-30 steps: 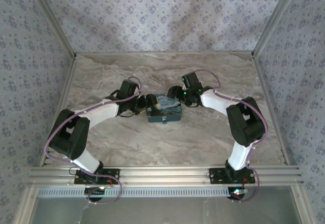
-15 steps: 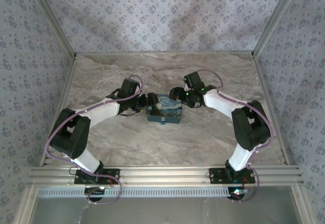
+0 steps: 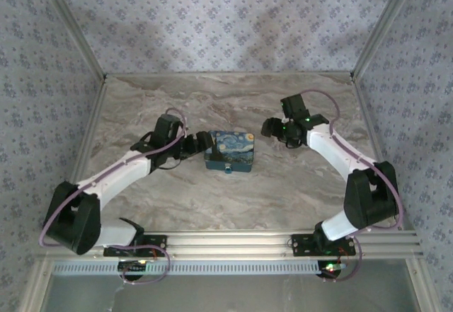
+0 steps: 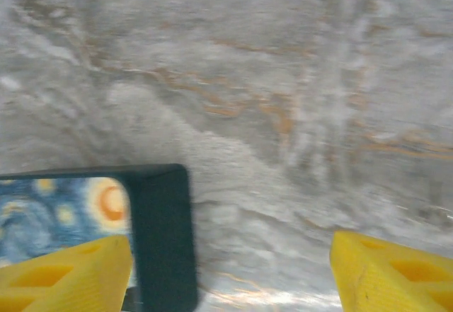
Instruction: Unlock the padlock with the key
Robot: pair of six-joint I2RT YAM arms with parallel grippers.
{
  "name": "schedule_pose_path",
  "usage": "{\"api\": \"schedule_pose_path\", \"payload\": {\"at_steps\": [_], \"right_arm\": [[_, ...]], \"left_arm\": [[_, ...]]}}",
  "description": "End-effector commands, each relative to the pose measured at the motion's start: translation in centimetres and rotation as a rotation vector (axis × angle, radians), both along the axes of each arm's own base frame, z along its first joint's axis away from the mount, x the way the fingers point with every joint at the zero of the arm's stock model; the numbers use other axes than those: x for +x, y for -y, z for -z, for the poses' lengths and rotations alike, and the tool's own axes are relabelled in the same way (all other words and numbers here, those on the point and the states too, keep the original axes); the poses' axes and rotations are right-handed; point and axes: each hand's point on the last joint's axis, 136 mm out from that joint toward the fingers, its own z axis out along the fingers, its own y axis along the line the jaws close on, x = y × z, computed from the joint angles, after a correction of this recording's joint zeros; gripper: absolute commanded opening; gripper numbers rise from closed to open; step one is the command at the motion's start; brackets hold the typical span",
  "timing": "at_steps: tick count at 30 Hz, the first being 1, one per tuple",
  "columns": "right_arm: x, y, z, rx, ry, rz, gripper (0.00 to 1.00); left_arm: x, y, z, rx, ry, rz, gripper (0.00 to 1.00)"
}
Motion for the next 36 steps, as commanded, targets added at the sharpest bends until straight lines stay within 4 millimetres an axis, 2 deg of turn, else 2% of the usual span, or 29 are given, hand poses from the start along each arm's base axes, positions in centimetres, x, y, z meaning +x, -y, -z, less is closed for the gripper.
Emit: {"api": "schedule_pose_path", "payload": {"at_steps": [1, 6, 8, 10, 16, 25, 27, 28, 36], "right_arm": [[-2.4, 4.2, 1.7, -0.14, -0.105, 0.05, 0.73], [-3.2, 6.6, 3.8, -0.122, -0.142, 0.118, 0.67], [-3.2, 7.4, 4.5, -0.112, -0.148, 0.138, 0.62], [-3.5, 8.1, 5.5, -0.107, -0.175, 0.152, 0.61], [-2.6, 8.5, 7.1, -0.077, -0.176, 0.149, 0.58], [-1.2, 8.4, 9.8, -0.056, -0.216, 0.122, 0.54], [-1.0, 8.4, 10.3, -0.051, -0.223, 0.122, 0.5], [-0.9, 8.3, 10.5, -0.045, -0.227, 0.118, 0.46], [-1.0, 8.2, 11.5, -0.032, -0.248, 0.123, 0.41]], "left_arm": [[-2.1, 0.5, -0.2, 0.006, -0.009, 0.035, 0.81], [-5.2, 3.1, -1.2, -0.018, 0.0, 0.142, 0.8], [-6.2, 4.3, -1.7, -0.034, 0.013, 0.179, 0.8], [-7.4, 5.7, -2.3, -0.051, 0.024, 0.224, 0.8], [-8.9, 7.9, -2.4, -0.049, 0.029, 0.293, 0.8], [-9.1, 8.3, -1.9, -0.047, 0.015, 0.294, 0.8], [-9.1, 8.3, -1.7, -0.047, 0.011, 0.294, 0.8], [-9.1, 8.3, -1.5, -0.045, 0.008, 0.292, 0.8], [-9.1, 8.4, -0.9, -0.047, -0.007, 0.285, 0.79]]}}
